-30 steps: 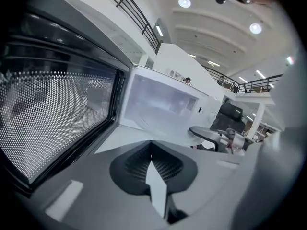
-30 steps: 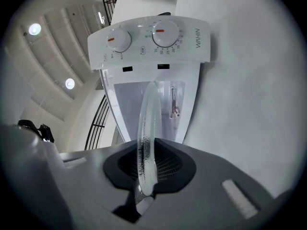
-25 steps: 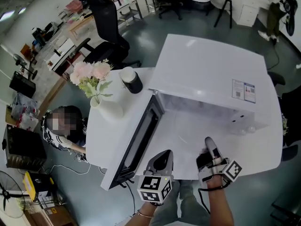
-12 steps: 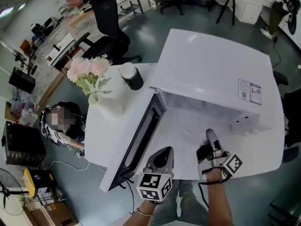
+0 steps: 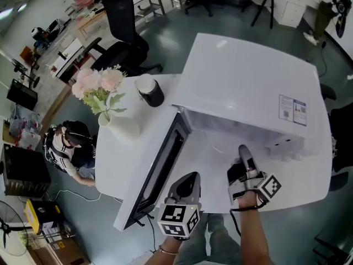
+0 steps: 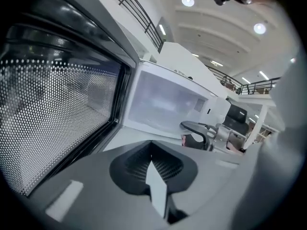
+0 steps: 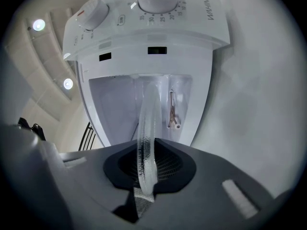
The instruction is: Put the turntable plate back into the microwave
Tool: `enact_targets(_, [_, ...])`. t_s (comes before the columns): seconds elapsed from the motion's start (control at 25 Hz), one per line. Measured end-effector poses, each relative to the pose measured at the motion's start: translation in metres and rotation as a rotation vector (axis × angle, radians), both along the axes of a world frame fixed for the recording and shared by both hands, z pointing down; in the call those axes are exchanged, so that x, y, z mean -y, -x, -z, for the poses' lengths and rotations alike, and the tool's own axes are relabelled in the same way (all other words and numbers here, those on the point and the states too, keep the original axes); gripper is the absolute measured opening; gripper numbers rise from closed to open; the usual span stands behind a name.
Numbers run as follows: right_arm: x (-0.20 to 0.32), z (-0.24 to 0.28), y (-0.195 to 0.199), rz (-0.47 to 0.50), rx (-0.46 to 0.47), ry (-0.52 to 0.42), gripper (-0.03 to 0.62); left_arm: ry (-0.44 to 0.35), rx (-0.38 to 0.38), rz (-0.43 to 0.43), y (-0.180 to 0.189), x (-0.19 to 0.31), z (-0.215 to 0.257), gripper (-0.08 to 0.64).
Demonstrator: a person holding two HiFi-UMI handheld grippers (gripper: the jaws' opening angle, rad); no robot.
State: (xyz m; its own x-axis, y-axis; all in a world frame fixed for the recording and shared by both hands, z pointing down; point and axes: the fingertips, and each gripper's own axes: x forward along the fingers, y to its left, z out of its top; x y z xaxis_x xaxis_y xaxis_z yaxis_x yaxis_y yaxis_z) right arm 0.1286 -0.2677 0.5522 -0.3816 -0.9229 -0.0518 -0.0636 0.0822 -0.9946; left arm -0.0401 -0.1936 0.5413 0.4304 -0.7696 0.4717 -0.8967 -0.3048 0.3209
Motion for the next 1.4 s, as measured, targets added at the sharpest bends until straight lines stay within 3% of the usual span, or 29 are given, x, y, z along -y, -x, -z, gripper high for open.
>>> enact_targets(0.8, [0.037, -0.009, -0.006, -0.075, 0.033, 0.018, 0.040, 0.019, -0.018, 0.012, 0.002, 0.021, -0.008, 0.000])
enact_targets(1.4, [0.061, -0.011, -0.017, -0.121, -0.019, 0.027, 0.041, 0.038, -0.026, 0.003, 0.000, 0.030, -0.016, 0.000])
